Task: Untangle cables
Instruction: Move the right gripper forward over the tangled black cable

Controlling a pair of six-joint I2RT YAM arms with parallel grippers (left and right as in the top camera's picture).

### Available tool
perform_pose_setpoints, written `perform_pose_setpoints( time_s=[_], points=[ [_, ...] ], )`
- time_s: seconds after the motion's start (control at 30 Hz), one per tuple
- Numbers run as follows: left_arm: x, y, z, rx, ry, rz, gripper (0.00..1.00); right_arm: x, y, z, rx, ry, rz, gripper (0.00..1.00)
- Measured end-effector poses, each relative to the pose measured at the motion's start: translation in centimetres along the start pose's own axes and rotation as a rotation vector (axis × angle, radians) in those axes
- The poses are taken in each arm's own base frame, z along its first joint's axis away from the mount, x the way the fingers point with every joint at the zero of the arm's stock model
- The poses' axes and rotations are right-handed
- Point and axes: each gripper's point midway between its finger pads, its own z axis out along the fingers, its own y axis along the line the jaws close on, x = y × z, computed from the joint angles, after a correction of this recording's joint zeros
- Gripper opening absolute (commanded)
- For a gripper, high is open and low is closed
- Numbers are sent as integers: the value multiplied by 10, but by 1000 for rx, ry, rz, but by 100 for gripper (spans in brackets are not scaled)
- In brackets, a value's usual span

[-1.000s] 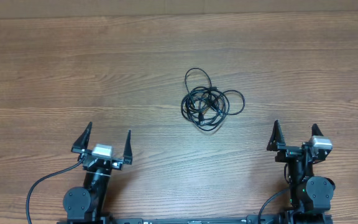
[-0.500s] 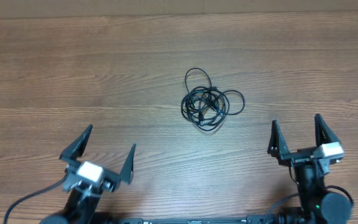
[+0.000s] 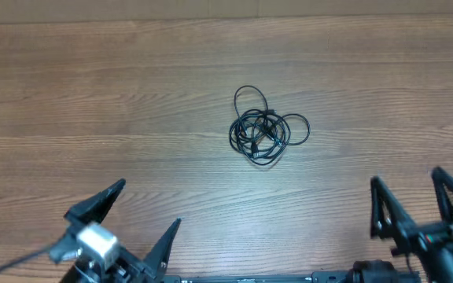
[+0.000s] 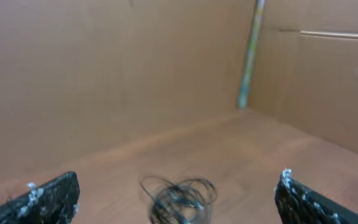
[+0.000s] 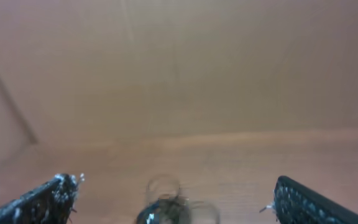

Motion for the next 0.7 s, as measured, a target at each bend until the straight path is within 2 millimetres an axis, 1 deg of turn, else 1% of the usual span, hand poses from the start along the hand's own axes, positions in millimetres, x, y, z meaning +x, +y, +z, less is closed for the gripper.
perform_pose_setpoints(
  time_s=[0.1,0.17,0.23,0.33,0.47,0.57,0.7],
  points=[
    [-21,-9,5,65,22,-20,100,-17,19,-21,-60,25,13,100],
    [-38,-21,5,137,13,-13,100,-25,32,-35,-102,25,16,100],
    [-48,-36,1,215,5,-2,99,-28,42,-47,-141,23,18,100],
    [-48,-52,-5,300,12,-2,100,-26,54,-57,-199,41,25,100],
    [-44,-67,-10,392,35,-21,100,-13,68,-63,-284,105,48,100],
    [-44,-73,-13,430,36,-20,99,-14,75,-65,-328,105,46,100],
    [-44,-76,-15,451,36,-19,99,-17,80,-66,-354,94,40,100]
  ],
)
